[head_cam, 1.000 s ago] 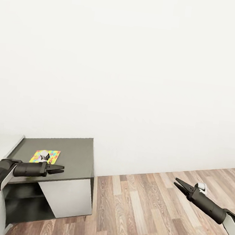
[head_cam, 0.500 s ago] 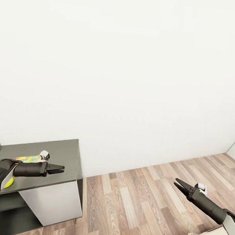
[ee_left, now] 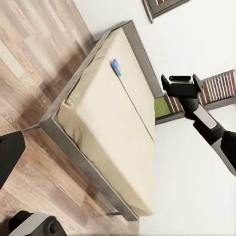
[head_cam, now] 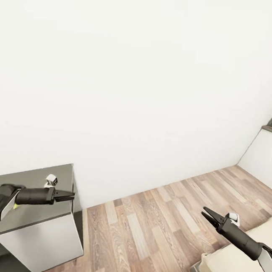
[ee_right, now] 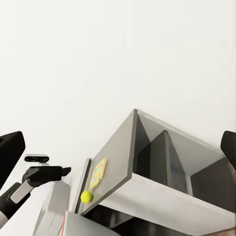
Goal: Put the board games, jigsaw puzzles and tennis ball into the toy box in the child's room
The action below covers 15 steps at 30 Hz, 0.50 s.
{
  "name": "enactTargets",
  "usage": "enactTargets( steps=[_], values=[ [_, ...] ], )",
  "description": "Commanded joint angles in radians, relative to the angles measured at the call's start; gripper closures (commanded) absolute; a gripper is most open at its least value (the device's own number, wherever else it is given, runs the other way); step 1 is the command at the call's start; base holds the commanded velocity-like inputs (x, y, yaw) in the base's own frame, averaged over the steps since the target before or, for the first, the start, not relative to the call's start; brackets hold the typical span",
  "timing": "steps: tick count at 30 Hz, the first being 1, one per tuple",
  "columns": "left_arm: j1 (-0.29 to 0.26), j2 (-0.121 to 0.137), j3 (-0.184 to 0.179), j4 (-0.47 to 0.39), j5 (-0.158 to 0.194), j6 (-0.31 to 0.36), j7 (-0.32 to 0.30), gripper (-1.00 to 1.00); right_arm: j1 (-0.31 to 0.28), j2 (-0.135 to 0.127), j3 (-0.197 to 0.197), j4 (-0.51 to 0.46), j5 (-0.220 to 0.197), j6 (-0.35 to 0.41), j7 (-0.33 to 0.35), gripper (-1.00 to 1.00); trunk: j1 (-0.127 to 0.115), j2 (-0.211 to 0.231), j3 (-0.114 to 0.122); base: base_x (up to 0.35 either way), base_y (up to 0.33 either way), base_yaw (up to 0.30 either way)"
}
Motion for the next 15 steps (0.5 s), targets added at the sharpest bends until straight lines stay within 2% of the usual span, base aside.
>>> enactTargets(
  steps=[1,15],
  values=[
    [0.000,0.001,0.000,-0.001,0.000,0.011,-0.004,-1.00,-0.001,0.000,0.001,0.001,-0.005,0.008,0.001,-1.00,0.001,-0.002,-0.002,0.000,0.000,-0.281],
    [0.001,0.000,0.000,0.006,0.001,0.011,-0.004,-1.00,-0.001,-0.001,0.000,0.002,-0.005,0.008,0.001,-1.00,0.001,-0.002,-0.002,0.000,0.000,-0.281]
  ],
)
